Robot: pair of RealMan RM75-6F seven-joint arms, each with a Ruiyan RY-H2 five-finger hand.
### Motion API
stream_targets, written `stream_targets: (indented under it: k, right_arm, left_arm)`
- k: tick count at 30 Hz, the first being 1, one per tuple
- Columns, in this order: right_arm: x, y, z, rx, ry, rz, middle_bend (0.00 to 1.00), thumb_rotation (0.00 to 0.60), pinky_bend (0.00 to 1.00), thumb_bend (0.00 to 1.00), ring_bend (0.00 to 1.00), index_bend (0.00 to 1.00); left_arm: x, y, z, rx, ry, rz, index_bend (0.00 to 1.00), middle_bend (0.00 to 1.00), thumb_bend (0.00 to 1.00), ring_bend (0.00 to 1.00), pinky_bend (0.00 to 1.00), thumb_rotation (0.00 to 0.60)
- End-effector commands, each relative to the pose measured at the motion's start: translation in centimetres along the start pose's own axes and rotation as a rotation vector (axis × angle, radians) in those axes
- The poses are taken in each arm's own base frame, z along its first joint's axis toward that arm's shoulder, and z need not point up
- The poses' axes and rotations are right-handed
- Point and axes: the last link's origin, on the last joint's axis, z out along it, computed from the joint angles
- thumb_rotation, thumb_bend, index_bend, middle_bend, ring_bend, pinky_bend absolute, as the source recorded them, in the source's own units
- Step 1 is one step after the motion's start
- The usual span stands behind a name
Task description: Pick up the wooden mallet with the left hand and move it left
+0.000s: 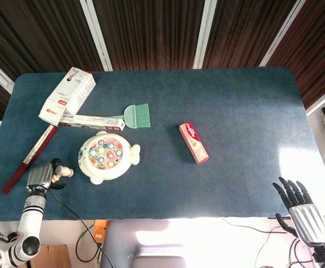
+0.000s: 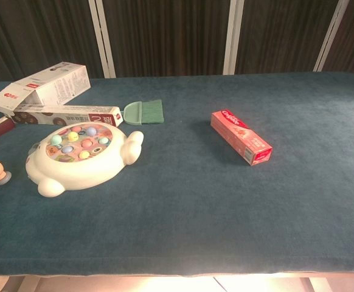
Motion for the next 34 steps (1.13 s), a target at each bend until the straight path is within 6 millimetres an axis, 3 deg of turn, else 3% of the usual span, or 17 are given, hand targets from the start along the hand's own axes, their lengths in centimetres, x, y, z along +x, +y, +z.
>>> stream_targets:
  k: [1,5,9,12,16,19,22,27,34]
  right_arm:
    - [0.0,0.0,0.0,-0.001,0.001,0.000,0.00,0.600,0.00,0.32,0.00,0.00]
    - [0.1,0.0,-0.1,0.002,0.002,0.001,0.00,0.600,0.00,0.32,0.00,0.00]
    - [0.2,0.2,-0.1,-0.002,0.005,0.005,0.00,0.600,0.00,0.32,0.00,0.00]
    - [0.2,0.2,-0.2,-0.005,0.007,0.009,0.00,0.600,0.00,0.32,0.00,0.00]
    - [0.4,0.4,-0.3,-0.020,0.020,0.021,0.00,0.600,0.00,0.32,0.00,0.00]
    - [0.4,0.5,-0.4,-0.026,0.025,0.019,0.00,0.600,0.00,0.32,0.00,0.00]
    - [0.2,0.3,-0.2,-0.027,0.022,0.010,0.00,0.600,0.00,0.32,0.00,0.00]
    - [-0.1,0.0,-0.1,-0.029,0.014,-0.001,0.00,0.600,0.00,0.32,0.00,0.00]
    - [-0.1,-0.1,0.2,-0.034,0.025,-0.007,0.00,0.600,0.00,0.32,0.00,0.00]
  left_arm:
    - [0.1,0.0,-0.2,-0.008,0.005,0.001,0.29,0.42,0.15,0.35,0.39,0.600]
    - [0.3,-0.1,-0.7,-0.030,0.015,0.021,0.26,0.34,0.13,0.31,0.38,0.600]
    - [1.1,-0.5,-2.4,-0.092,0.059,0.046,0.17,0.18,0.11,0.22,0.32,0.600]
    - [2.5,-1.0,-5.1,-0.165,0.145,0.035,0.12,0.12,0.10,0.16,0.28,0.600]
    - [4.5,-2.9,-10.3,-0.293,0.326,0.023,0.11,0.10,0.10,0.11,0.24,0.600]
    - [4.8,-4.8,-13.6,-0.365,0.428,0.020,0.09,0.05,0.10,0.04,0.17,0.600]
    - [3.9,-6.9,-15.3,-0.388,0.487,0.002,0.03,0.00,0.10,0.00,0.10,0.600]
    - [0.7,-8.8,-15.5,-0.381,0.343,0.022,0.00,0.00,0.10,0.00,0.09,0.600]
    - [0.9,-9.0,-15.6,-0.357,0.364,0.088,0.00,0.00,0.10,0.00,0.09,0.600]
